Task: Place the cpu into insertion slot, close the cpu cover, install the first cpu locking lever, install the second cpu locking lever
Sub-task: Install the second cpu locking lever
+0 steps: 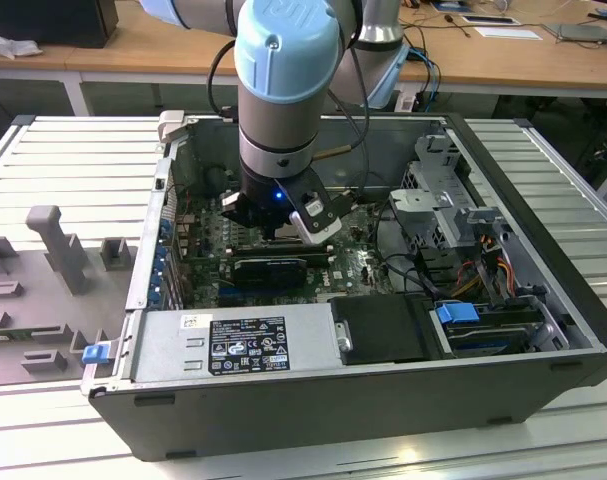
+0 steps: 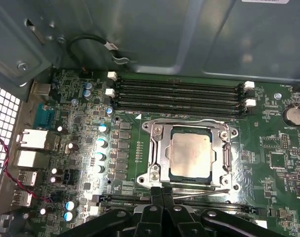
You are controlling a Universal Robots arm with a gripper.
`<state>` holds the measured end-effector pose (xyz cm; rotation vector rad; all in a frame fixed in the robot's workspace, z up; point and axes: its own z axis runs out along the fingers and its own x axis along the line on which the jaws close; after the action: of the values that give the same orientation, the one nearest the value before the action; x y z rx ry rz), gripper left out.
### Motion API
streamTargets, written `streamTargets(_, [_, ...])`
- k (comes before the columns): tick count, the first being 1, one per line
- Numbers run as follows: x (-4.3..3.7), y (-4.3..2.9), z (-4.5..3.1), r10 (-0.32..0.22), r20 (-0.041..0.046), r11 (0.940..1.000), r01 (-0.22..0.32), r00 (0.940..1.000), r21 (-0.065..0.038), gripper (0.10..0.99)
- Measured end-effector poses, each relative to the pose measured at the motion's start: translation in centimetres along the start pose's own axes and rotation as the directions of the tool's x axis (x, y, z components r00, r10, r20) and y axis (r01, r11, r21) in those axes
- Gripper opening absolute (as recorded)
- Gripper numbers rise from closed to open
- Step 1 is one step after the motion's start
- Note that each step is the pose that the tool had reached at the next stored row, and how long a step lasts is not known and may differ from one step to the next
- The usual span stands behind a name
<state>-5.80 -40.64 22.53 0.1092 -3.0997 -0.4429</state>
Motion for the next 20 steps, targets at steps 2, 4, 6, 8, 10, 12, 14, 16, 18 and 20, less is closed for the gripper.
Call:
streamTargets(2, [0.02,0.0,0.0,0.0,-0.0001,1.0,0.0,1.0,0.0,0.106])
streamTargets(4, [0.02,0.0,0.0,0.0,-0.0001,1.0,0.0,1.0,0.0,0.106])
streamTargets(6, [0.02,0.0,0.0,0.0,0.0,1.0,0.0,1.0,0.0,0.106])
streamTargets(8, [0.02,0.0,0.0,0.0,0.0,1.0,0.0,1.0,0.0,0.106])
streamTargets(10, [0.02,0.0,0.0,0.0,-0.0001,1.0,0.0,1.0,0.0,0.106])
streamTargets(12, [0.02,0.0,0.0,0.0,0.0,1.0,0.0,1.0,0.0,0.106])
streamTargets(14, [0.03,0.0,0.0,0.0,0.0,1.0,0.0,1.0,0.0,0.106])
streamTargets(16, [0.03,0.0,0.0,0.0,-0.0001,1.0,0.0,1.0,0.0,0.106])
streamTargets(18, [0.03,0.0,0.0,0.0,-0.0001,1.0,0.0,1.0,0.0,0.106])
streamTargets(20, [0.07,0.0,0.01,0.0,0.0002,1.0,0.0,1.0,-0.001,0.106])
